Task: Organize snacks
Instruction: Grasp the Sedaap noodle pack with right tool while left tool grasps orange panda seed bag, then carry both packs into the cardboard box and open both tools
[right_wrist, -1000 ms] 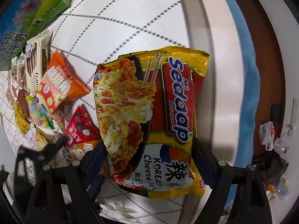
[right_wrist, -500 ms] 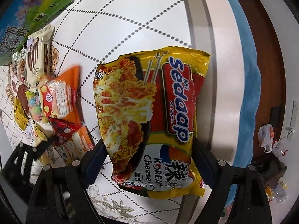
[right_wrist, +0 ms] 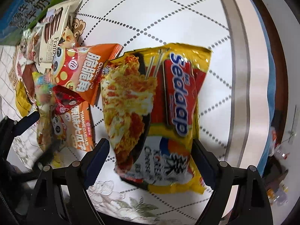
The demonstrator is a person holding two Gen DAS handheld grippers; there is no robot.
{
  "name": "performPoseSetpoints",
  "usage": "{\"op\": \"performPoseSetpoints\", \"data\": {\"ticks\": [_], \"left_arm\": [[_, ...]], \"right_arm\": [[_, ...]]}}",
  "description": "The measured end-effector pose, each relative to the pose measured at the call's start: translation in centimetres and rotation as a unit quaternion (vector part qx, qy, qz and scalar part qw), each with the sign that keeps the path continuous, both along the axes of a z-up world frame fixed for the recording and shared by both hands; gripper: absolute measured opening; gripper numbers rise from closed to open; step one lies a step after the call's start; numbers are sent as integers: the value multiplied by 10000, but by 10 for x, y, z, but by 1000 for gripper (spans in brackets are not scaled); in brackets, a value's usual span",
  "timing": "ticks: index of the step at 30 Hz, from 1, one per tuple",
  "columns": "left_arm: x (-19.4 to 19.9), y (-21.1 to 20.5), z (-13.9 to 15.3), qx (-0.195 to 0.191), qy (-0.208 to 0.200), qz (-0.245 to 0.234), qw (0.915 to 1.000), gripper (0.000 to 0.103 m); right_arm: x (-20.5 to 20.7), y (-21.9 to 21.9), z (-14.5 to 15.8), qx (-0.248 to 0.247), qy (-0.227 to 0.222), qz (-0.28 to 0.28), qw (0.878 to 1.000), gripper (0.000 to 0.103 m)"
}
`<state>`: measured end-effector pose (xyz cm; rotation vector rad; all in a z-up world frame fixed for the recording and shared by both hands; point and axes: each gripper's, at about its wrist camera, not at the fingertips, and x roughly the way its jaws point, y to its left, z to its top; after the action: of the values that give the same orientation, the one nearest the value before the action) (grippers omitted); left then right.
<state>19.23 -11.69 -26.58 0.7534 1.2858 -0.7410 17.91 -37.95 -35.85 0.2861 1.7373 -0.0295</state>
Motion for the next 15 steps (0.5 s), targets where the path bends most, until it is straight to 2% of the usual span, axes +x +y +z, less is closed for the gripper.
{"op": "performPoseSetpoints", "data": {"ticks": [2, 3, 6, 8, 10, 11, 13, 15], "left_arm": [[-4, -3, -2, 209, -21, -729, 9971, 65], [-8, -6, -10, 394, -2, -1233, 9916, 65], [-20, -14, -32, 811, 161, -2079, 9746, 67], [-23, -12, -47, 1006, -112, -2542, 9618, 77], [-15, -9, -54, 994, 28, -2551, 9618, 77], [-10, -9, -55, 923, 71, -2473, 9645, 77], [2, -9, -53, 692, 207, -2196, 9729, 65], [9, -10, -50, 577, 222, -1851, 9808, 63]], "right_arm": [[-6, -2, 5, 51, -50, -118, 9999, 96], [-8, -6, 7, 86, -59, -178, 9998, 97], [-13, -9, 17, 46, -88, -353, 9993, 95], [-14, -16, 22, -227, -1, -424, 9988, 96], [-19, -24, 26, -400, 39, -481, 9980, 96], [-22, -30, 26, -339, 46, -590, 9977, 96], [-27, -39, 29, -104, 44, -734, 9972, 96], [-30, -45, 36, -129, 3, -734, 9972, 96]]}}
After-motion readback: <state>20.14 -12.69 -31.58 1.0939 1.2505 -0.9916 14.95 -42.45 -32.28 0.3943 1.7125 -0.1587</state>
